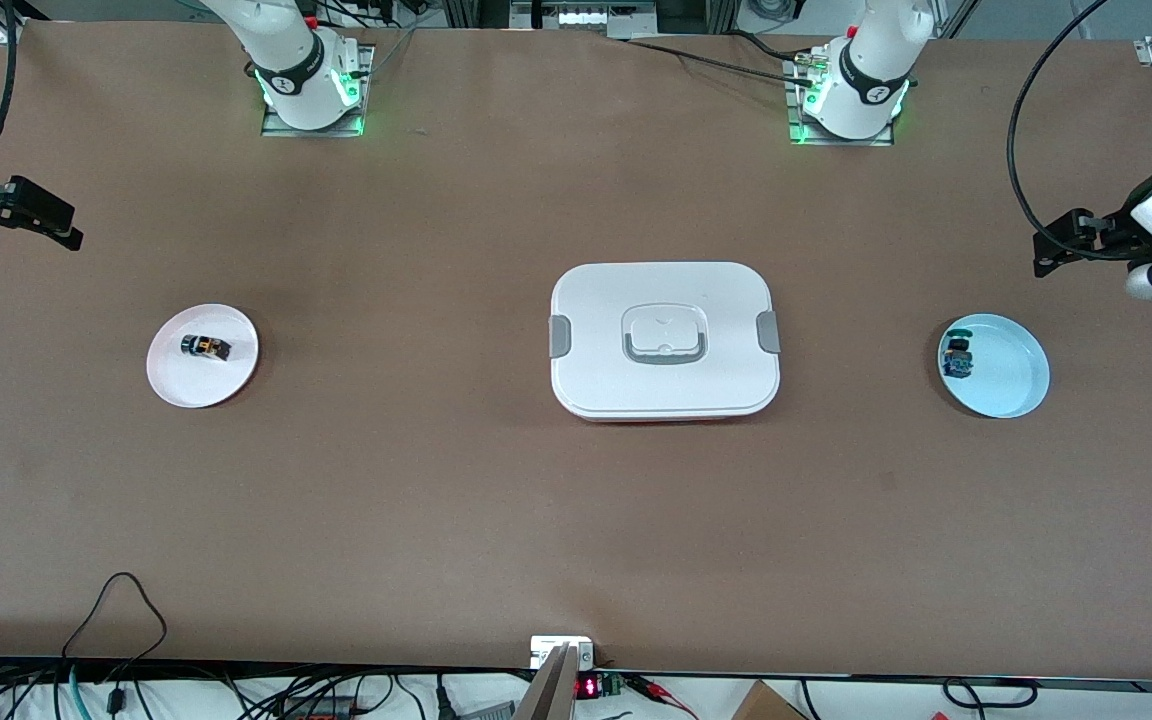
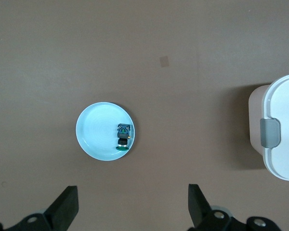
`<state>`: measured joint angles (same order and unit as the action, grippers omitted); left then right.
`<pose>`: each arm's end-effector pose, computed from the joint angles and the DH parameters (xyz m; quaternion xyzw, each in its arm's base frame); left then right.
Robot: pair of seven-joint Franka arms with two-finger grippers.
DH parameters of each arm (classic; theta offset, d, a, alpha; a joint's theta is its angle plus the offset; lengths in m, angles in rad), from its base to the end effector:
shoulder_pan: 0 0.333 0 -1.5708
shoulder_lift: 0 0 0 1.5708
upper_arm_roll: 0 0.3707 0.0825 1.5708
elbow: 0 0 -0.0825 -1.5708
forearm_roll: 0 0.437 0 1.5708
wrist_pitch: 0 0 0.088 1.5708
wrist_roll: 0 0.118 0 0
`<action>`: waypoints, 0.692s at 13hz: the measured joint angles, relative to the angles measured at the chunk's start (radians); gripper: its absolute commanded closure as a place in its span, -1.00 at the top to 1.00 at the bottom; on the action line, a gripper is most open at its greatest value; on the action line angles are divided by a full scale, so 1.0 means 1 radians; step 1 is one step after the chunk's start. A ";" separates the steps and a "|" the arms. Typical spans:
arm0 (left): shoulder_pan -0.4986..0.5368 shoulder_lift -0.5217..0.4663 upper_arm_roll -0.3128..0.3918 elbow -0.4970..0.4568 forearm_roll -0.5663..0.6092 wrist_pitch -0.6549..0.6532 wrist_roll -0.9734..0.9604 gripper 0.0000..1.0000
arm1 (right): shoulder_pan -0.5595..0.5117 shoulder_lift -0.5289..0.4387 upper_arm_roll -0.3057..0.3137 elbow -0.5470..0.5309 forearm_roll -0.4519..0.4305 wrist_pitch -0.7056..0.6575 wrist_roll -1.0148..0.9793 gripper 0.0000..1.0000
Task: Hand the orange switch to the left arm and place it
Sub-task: 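Reach the right gripper toward the orange switch on the white plate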
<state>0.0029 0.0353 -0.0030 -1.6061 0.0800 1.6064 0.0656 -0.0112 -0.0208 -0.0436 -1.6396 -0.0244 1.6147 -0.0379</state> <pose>0.6211 0.0091 0.6314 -0.9984 0.0349 0.0188 0.0393 0.6017 -0.0361 0.6484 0.9999 -0.0079 -0.0026 0.0116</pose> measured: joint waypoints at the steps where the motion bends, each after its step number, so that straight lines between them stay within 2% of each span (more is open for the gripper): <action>1: 0.000 0.000 0.000 0.000 0.000 0.000 0.000 1.00 | 0.000 0.000 0.000 0.000 0.000 -0.005 0.000 1.00; 9: 0.000 0.000 0.000 0.000 0.000 0.000 0.000 1.00 | 0.000 0.030 0.000 0.000 0.000 -0.031 -0.001 1.00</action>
<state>0.0029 0.0353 -0.0030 -1.6061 0.0800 1.6064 0.0656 -0.0112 0.0090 -0.0436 -1.6395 -0.0243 1.5836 -0.0388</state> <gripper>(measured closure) 0.000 0.000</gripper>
